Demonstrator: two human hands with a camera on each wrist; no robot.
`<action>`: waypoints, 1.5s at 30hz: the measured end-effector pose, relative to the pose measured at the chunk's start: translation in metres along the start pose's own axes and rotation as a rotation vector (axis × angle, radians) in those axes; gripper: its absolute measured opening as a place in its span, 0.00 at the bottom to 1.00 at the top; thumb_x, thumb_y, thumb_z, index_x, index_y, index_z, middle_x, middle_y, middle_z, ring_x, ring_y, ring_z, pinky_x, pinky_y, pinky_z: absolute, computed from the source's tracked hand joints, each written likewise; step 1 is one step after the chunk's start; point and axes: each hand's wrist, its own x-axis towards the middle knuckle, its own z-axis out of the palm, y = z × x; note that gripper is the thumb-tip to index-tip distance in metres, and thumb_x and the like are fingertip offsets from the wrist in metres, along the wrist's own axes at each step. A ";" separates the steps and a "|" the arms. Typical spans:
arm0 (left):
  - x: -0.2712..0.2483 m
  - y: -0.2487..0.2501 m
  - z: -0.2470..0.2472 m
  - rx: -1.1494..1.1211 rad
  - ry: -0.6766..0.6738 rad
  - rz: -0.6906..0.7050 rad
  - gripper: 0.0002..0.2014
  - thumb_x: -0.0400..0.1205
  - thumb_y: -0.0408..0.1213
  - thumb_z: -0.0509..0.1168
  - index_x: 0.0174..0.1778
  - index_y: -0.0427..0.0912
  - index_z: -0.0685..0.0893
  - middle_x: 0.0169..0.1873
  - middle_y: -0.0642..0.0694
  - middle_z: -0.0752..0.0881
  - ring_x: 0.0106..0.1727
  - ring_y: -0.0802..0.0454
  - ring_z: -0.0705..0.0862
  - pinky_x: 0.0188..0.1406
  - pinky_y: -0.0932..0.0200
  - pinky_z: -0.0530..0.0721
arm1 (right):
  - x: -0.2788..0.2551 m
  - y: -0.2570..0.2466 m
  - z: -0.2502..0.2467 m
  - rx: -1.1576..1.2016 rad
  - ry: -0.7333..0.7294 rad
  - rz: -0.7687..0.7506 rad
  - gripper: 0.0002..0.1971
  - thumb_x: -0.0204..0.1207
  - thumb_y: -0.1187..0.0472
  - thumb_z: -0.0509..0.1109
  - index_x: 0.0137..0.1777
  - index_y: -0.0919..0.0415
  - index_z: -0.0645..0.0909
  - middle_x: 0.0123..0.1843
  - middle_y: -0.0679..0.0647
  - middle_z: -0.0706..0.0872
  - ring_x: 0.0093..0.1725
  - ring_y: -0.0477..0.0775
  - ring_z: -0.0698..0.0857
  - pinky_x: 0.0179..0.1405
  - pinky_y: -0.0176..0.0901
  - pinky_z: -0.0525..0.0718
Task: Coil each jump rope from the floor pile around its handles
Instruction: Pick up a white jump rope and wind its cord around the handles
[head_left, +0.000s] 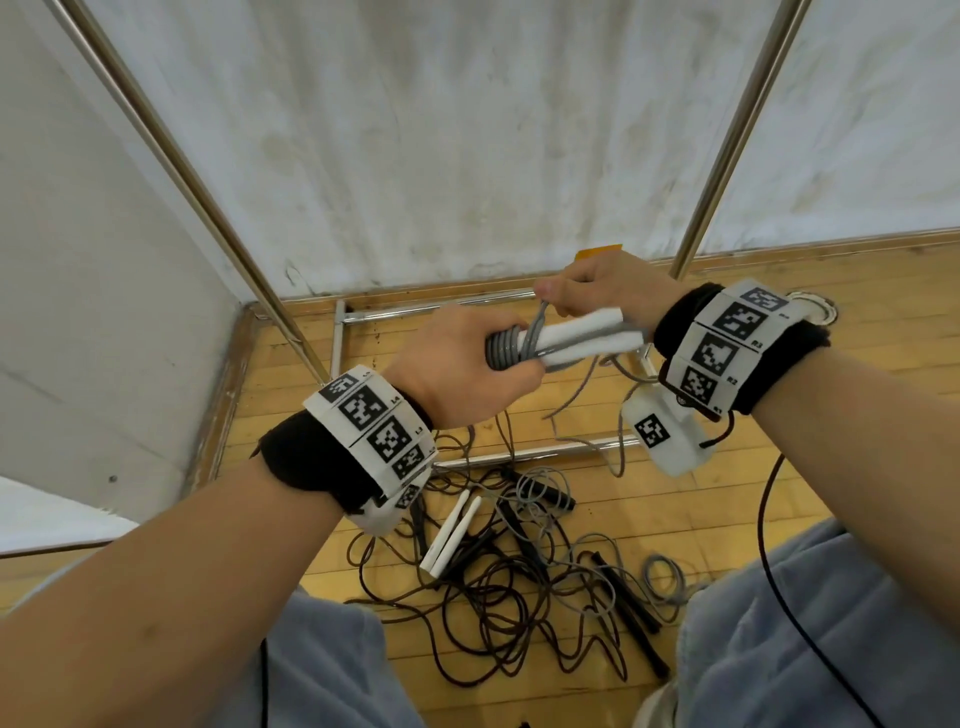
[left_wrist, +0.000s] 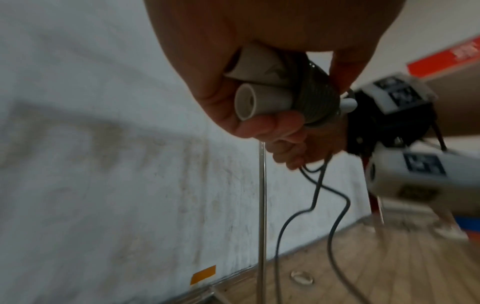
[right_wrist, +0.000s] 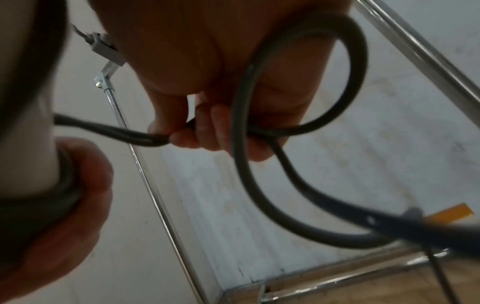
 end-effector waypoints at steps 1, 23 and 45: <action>0.000 0.002 -0.002 -0.092 0.026 -0.038 0.03 0.73 0.48 0.69 0.37 0.56 0.83 0.24 0.53 0.82 0.23 0.60 0.78 0.22 0.65 0.74 | 0.000 0.001 0.003 0.029 -0.033 -0.011 0.18 0.79 0.48 0.65 0.42 0.64 0.84 0.28 0.54 0.75 0.25 0.49 0.71 0.26 0.35 0.71; 0.022 -0.001 -0.030 -0.821 0.367 -0.313 0.12 0.73 0.44 0.64 0.41 0.38 0.81 0.28 0.40 0.85 0.18 0.43 0.76 0.19 0.58 0.74 | -0.014 -0.027 0.049 0.069 0.085 -0.146 0.24 0.83 0.47 0.58 0.26 0.53 0.59 0.18 0.42 0.61 0.18 0.43 0.60 0.20 0.31 0.59; 0.021 -0.033 -0.047 -0.416 0.449 -0.294 0.10 0.81 0.49 0.67 0.53 0.54 0.75 0.42 0.44 0.87 0.32 0.50 0.89 0.31 0.56 0.84 | -0.008 -0.013 0.047 0.125 0.094 -0.054 0.17 0.85 0.54 0.55 0.33 0.52 0.74 0.26 0.47 0.69 0.26 0.51 0.69 0.31 0.50 0.74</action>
